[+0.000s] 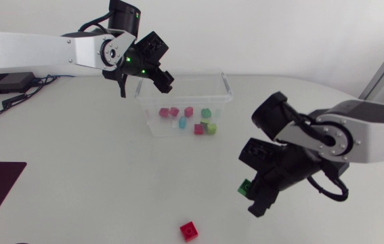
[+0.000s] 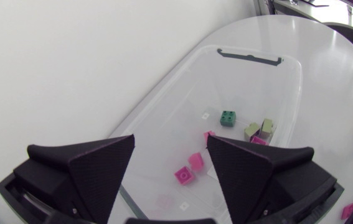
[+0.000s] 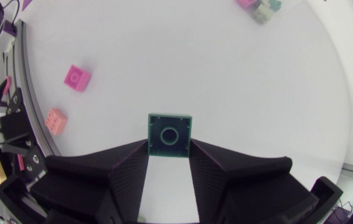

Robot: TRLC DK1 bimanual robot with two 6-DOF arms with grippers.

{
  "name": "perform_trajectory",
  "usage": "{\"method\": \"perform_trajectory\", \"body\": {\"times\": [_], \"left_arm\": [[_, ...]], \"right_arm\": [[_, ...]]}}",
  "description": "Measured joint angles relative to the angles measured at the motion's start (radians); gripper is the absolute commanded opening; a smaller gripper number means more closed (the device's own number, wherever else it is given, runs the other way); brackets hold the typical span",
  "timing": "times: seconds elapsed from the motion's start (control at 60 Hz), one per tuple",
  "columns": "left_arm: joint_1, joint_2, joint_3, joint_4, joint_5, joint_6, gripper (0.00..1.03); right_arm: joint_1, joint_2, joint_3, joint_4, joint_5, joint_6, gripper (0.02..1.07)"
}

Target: Pick up the duplo bricks and place them in the container

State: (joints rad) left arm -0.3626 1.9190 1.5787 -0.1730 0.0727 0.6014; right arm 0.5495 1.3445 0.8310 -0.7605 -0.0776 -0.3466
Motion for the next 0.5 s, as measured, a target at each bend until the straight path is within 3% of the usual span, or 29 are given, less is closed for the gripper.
{"method": "perform_trajectory", "body": {"times": [0.117, 0.283, 0.5], "left_arm": [[0.004, -0.014, -0.018, 0.008, 0.0, 0.0, 0.98], [0.005, -0.163, -0.186, 0.002, 0.027, 0.016, 0.98], [-0.062, -0.415, -0.4, -0.132, 0.079, 0.095, 0.98]], "right_arm": [[-0.034, -0.003, 0.097, -0.001, 0.0, -0.008, 0.38], [-0.08, 0.025, 0.243, 0.011, -0.001, -0.021, 0.38], [-0.114, 0.138, 0.393, 0.112, -0.004, -0.021, 0.38]]}}
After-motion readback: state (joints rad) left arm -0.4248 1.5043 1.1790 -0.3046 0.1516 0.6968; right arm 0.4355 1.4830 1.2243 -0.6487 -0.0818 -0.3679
